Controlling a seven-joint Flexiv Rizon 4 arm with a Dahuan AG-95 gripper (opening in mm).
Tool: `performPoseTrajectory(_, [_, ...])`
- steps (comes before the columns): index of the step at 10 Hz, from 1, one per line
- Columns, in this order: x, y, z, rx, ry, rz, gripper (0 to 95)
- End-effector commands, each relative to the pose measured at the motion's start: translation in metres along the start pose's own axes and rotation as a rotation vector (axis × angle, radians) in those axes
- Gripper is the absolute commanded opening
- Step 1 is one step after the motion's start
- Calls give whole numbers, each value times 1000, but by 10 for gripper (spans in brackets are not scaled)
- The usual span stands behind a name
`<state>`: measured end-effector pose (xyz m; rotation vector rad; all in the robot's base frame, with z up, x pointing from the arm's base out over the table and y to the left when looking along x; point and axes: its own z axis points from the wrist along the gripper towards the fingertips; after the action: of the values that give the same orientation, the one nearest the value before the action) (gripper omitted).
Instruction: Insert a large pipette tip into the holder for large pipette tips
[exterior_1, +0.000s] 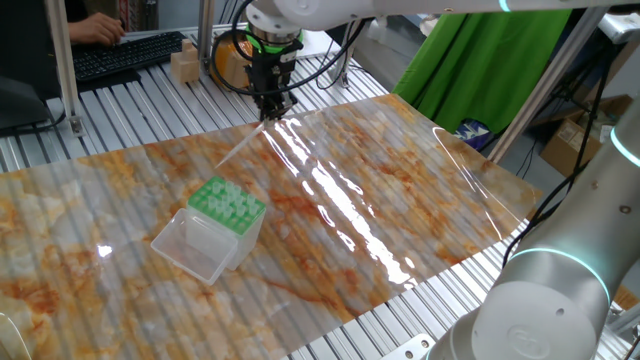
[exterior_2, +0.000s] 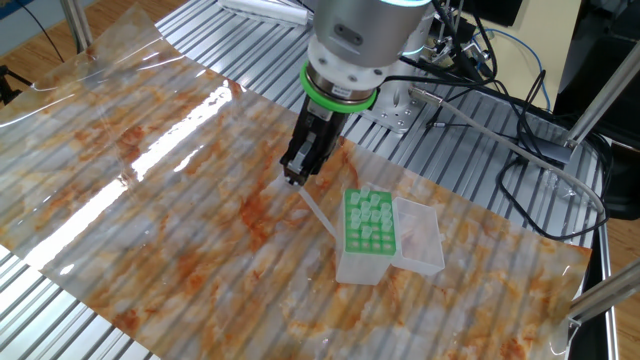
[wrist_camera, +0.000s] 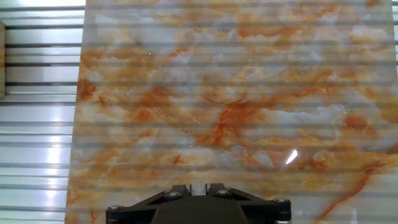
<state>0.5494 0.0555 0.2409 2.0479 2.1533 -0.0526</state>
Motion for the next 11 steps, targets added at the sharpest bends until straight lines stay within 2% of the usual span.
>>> performPoseTrajectory(1, [2, 0, 0, -4, -4, -1, 0])
performPoseTrajectory(6, [7, -4, -2, -22, -18, -26, 0])
performPoseTrajectory(11, [11, -6, 1, -46, -47, -54, 0])
